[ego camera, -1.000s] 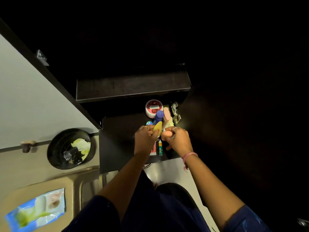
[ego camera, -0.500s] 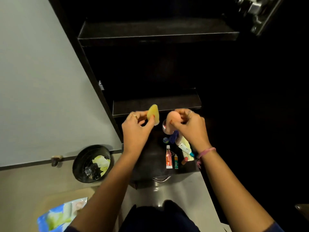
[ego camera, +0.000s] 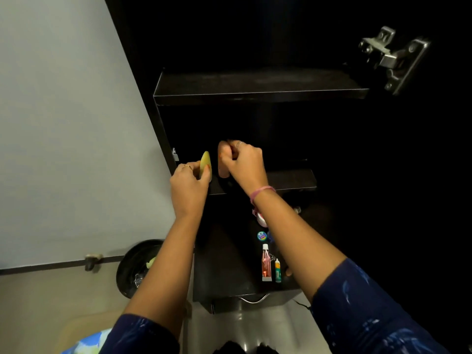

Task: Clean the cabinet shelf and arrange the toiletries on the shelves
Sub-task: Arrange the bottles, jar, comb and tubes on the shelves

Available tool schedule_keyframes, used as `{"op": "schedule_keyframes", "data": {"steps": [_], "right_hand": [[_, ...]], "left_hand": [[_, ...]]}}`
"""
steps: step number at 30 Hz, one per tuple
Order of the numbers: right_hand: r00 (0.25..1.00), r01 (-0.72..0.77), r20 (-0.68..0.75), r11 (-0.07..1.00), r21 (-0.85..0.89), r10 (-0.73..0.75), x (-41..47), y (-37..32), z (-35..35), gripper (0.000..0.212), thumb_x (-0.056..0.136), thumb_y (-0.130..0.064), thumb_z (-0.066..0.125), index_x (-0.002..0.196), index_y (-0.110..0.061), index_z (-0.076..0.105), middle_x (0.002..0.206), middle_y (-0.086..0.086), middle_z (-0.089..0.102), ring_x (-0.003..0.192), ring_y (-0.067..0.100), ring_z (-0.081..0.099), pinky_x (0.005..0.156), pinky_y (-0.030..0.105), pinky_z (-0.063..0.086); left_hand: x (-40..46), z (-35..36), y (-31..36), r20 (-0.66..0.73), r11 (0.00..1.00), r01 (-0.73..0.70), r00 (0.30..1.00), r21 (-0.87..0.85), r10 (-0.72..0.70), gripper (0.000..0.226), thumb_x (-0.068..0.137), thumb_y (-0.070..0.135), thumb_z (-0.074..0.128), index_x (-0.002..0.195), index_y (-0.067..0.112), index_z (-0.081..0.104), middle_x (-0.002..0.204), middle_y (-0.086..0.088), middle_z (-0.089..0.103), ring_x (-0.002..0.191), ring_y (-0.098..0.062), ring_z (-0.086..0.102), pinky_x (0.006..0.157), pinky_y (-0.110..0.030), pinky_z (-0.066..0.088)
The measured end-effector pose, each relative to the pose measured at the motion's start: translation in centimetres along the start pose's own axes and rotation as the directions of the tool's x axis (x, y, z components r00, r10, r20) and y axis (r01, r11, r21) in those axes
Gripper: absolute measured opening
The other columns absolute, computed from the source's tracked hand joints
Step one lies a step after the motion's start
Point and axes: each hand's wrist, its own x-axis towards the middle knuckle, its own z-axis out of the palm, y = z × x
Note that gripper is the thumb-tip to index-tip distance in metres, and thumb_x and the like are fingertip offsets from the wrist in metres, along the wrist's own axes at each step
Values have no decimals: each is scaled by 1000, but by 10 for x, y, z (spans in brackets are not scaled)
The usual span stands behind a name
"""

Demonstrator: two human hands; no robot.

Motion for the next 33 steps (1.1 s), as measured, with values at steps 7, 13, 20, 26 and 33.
{"op": "schedule_keyframes", "data": {"steps": [7, 13, 20, 26, 33], "right_hand": [[997, -41, 72, 998, 40, 38, 6, 12, 19, 26, 92, -32, 56, 105, -12, 67, 93, 7, 70, 87, 16, 67, 78, 32, 56], [996, -55, 67, 997, 48, 52, 4, 17, 19, 23, 87, -31, 65, 98, -12, 67, 85, 6, 70, 77, 13, 66, 72, 30, 56], [996, -46, 73, 999, -17, 48, 2, 25, 20, 38, 79, -33, 72, 106, -8, 64, 96, 7, 66, 79, 8, 59, 68, 20, 47], [995, -52, 86, 999, -18, 53, -2, 31, 18, 44, 79, -30, 72, 116, -9, 62, 110, 5, 65, 86, 6, 59, 71, 14, 45], [993, -77, 90, 997, 15, 75, -19, 34, 8, 50, 83, -23, 70, 128, -10, 54, 121, 5, 60, 98, 9, 59, 79, 11, 43]], "left_hand": [[9, 7, -4, -3, 996, 2, 1000, 90, -2, 32, 91, 31, 58, 111, 7, 67, 100, -11, 66, 89, -24, 63, 79, -41, 54], [5, 11, -4, 1, 996, 16, 1000, 90, -16, 36, 92, 30, 56, 119, 6, 62, 111, -11, 63, 94, -23, 63, 85, -39, 54], [0, 12, -2, -2, 994, 52, 999, 101, -52, 44, 92, 30, 56, 130, 7, 54, 125, -8, 56, 104, -21, 62, 91, -43, 52], [-4, 11, -2, 3, 990, 75, 997, 123, -76, 44, 92, 28, 56, 130, 5, 53, 125, -9, 56, 102, -21, 61, 90, -36, 53], [-14, 10, -5, 4, 992, 85, 996, 94, -86, 42, 92, 27, 58, 128, 5, 55, 122, -9, 57, 98, -16, 63, 86, -26, 52]]}}
